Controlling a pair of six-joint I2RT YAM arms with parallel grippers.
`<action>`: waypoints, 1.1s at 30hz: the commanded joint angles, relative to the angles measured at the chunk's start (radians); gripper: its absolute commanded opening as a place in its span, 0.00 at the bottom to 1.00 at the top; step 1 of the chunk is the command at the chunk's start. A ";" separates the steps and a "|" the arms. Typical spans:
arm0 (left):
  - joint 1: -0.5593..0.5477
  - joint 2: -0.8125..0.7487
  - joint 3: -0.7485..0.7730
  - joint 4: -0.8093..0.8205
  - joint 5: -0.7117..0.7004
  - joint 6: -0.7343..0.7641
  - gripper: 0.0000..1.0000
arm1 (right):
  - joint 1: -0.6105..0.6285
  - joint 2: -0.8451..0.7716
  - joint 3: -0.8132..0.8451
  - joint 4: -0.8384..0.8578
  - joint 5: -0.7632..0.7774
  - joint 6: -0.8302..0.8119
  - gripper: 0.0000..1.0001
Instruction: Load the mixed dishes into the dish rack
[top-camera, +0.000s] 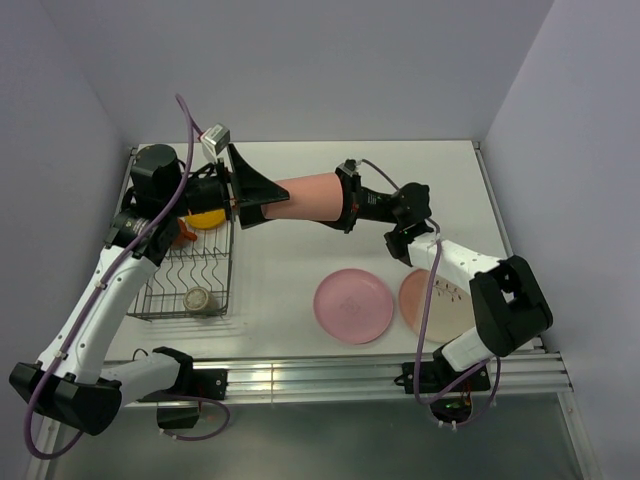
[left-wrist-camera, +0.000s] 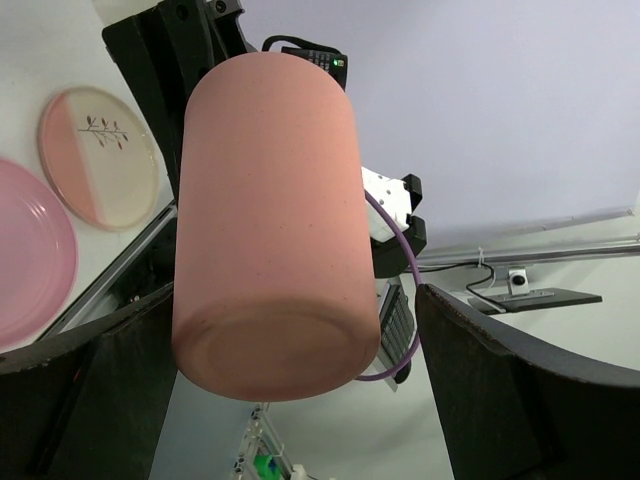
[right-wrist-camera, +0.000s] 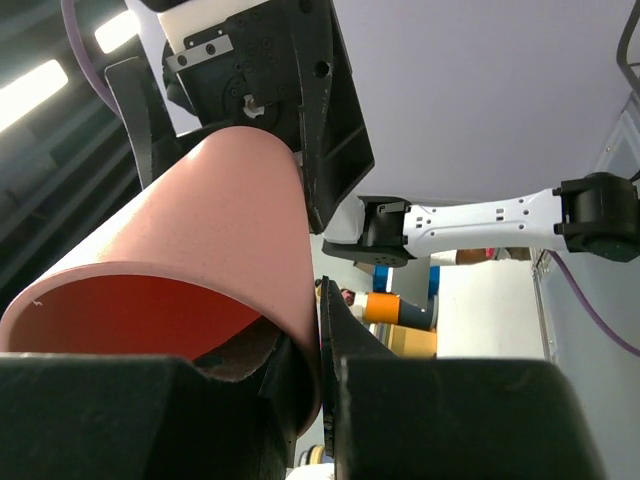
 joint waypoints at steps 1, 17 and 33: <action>-0.004 -0.006 0.024 0.050 0.000 0.002 0.98 | 0.008 -0.049 -0.015 0.060 0.008 0.068 0.00; -0.009 -0.021 0.004 0.039 -0.018 0.005 0.86 | 0.019 -0.059 0.030 -0.031 -0.019 -0.008 0.00; -0.006 0.009 0.030 -0.045 -0.098 0.074 0.06 | 0.019 -0.073 0.044 -0.077 -0.041 -0.047 0.69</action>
